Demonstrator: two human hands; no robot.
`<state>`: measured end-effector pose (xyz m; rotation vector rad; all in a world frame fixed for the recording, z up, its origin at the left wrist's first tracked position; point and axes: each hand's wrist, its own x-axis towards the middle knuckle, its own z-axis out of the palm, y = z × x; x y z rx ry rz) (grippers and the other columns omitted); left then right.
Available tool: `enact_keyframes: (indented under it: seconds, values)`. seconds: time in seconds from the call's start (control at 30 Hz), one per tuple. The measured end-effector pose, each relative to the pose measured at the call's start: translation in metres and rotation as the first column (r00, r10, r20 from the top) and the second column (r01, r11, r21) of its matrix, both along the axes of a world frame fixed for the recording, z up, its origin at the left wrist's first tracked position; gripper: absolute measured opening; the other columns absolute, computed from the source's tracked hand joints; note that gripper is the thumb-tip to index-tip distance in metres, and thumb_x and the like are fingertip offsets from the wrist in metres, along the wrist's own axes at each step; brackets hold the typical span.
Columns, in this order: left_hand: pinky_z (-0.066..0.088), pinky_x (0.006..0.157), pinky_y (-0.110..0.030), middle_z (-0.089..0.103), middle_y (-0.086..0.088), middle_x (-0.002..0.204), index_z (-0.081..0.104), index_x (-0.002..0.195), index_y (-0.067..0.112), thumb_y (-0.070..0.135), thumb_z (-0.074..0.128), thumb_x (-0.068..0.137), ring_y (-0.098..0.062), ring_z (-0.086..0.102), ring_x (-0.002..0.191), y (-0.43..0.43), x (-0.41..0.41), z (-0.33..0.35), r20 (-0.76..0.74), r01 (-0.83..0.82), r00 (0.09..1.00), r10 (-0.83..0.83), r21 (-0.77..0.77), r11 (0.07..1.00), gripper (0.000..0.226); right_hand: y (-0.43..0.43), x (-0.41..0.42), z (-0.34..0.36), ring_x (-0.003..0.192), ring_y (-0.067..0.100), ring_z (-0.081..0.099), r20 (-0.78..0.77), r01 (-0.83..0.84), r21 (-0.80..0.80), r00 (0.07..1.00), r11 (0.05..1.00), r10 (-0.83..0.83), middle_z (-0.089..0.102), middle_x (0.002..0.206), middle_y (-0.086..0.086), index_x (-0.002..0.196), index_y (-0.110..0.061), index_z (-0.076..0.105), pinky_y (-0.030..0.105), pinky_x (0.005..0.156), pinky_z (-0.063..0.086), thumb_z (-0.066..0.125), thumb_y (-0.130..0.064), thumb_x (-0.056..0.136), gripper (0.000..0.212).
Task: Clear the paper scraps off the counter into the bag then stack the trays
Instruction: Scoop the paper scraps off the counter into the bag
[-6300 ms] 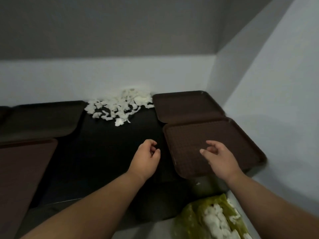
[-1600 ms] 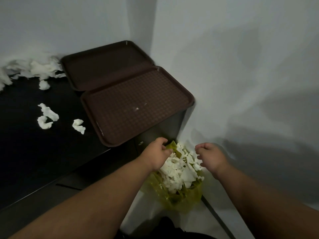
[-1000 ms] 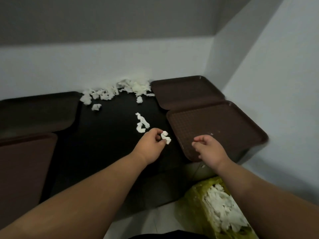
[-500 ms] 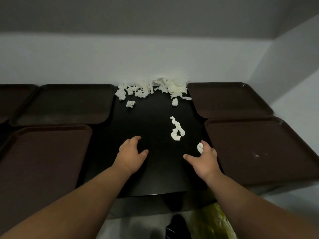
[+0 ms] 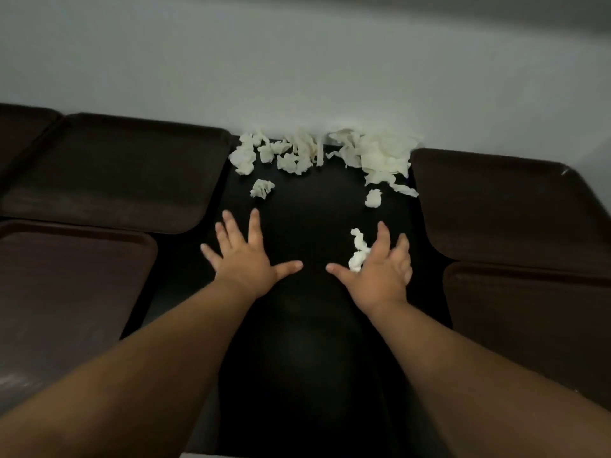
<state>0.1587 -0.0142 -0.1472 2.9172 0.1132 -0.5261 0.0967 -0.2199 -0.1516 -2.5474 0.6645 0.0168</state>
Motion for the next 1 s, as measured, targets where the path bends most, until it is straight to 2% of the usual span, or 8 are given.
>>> enact_keyframes:
  seconds: [0.1,0.27,0.43,0.53,0.6,0.73,0.83,1.0]
  values:
    - [-0.005,0.117,-0.067,-0.038,-0.013,0.156,-0.034,0.147,0.034,0.096,0.040,0.066,-0.036,-0.028,0.147,-0.004,0.044,-0.005,0.154,0.152,0.975,-0.160,0.065,0.986,0.126,-0.020,0.045,-0.005,0.148,0.039,0.004,0.017,-0.016,-0.069,1.000,0.997,0.017,-0.007,0.160,0.019,0.155,-0.032,-0.003,0.051,0.119,0.011,0.068,-0.074,0.068,0.120]
    - [-0.005,0.117,-0.066,-0.037,-0.017,0.157,-0.030,0.150,0.037,0.097,0.025,0.069,-0.042,-0.029,0.146,-0.007,0.123,-0.007,0.257,0.187,0.937,-0.235,0.197,0.962,0.115,-0.054,0.111,-0.009,0.149,0.039,-0.008,-0.044,-0.190,-0.215,0.982,0.958,0.185,-0.012,0.161,0.018,0.153,-0.042,-0.003,0.055,0.119,0.001,0.048,-0.084,0.075,0.103]
    - [-0.006,0.119,-0.063,-0.019,-0.017,0.163,-0.006,0.156,0.041,0.096,0.019,0.072,-0.046,-0.019,0.148,-0.008,0.176,-0.020,0.333,0.208,0.907,-0.259,0.182,0.961,0.103,-0.068,0.151,-0.018,0.149,0.034,-0.022,-0.042,-0.203,-0.166,0.979,0.965,0.199,-0.024,0.162,0.011,0.152,-0.049,-0.005,0.058,0.119,-0.007,0.028,-0.084,0.083,0.084]
    - [0.000,0.120,-0.060,0.011,-0.017,0.163,0.023,0.154,0.034,0.085,0.027,0.082,-0.045,0.002,0.150,-0.009,0.185,-0.028,0.331,0.219,0.912,-0.240,0.102,0.970,0.088,-0.072,0.160,-0.023,0.152,0.033,-0.008,-0.016,-0.154,-0.171,0.988,0.973,0.153,-0.004,0.164,0.011,0.153,-0.047,0.012,0.056,0.121,-0.001,0.024,-0.076,0.091,0.069]
    - [0.018,0.120,-0.055,0.032,-0.017,0.151,0.038,0.145,0.025,0.073,0.037,0.089,-0.041,0.022,0.142,-0.008,0.183,-0.030,0.405,0.242,0.883,-0.236,0.039,0.970,0.073,-0.072,0.162,-0.027,0.149,0.031,0.012,0.038,-0.148,-0.225,0.986,0.963,0.160,0.019,0.158,0.010,0.150,-0.044,0.026,0.054,0.122,0.007,0.027,-0.071,0.093,0.063]
    - [0.038,0.101,-0.046,0.048,-0.012,0.126,0.052,0.124,0.018,0.053,0.046,0.096,-0.034,0.043,0.118,-0.006,0.178,-0.032,0.519,0.284,0.816,-0.254,0.022,0.958,0.045,-0.074,0.159,-0.032,0.118,0.030,0.047,0.275,-0.139,-0.220,0.941,0.966,0.198,0.049,0.124,0.010,0.129,-0.024,0.055,0.046,0.104,0.042,0.050,-0.047,0.095,0.041]
    - [0.038,0.089,-0.043,0.052,-0.012,0.116,0.056,0.113,0.013,0.039,0.048,0.098,-0.034,0.047,0.107,-0.007,0.172,-0.031,0.548,0.314,0.793,-0.267,0.009,0.949,0.031,-0.075,0.159,-0.036,0.104,0.029,0.050,0.327,-0.147,-0.245,0.918,0.958,0.224,0.054,0.107,0.010,0.104,-0.014,0.059,0.040,0.090,0.046,0.055,-0.034,0.094,0.023]
    - [0.033,0.077,-0.038,0.056,-0.008,0.105,0.059,0.104,0.012,0.030,0.051,0.096,-0.032,0.052,0.101,-0.011,0.130,-0.030,0.505,0.246,0.843,-0.183,-0.060,0.967,0.022,-0.076,0.162,-0.033,0.099,0.025,0.052,0.288,-0.174,-0.256,0.925,0.951,0.246,0.058,0.096,0.005,0.082,-0.017,0.054,0.035,0.090,0.044,0.047,-0.027,0.092,0.016]
